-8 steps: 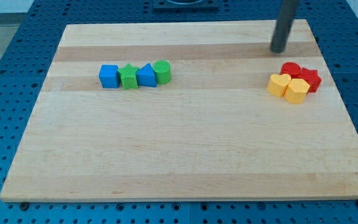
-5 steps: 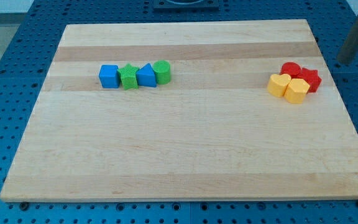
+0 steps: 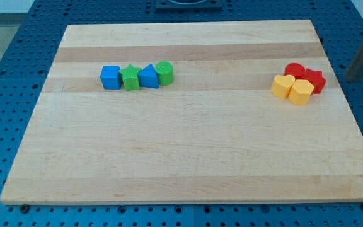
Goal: Move the yellow hexagon to the bottom center
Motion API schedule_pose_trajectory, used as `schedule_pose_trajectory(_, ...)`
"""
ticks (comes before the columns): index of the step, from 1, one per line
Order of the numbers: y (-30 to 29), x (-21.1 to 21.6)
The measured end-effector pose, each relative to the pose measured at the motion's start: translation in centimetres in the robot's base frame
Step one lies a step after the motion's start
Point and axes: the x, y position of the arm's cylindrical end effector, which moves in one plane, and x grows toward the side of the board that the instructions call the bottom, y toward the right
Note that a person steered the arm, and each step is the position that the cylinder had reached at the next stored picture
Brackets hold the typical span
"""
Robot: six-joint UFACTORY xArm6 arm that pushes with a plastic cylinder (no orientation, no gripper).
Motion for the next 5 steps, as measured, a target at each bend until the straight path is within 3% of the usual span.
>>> schedule_pose_trajectory(5,-10.2,2.2)
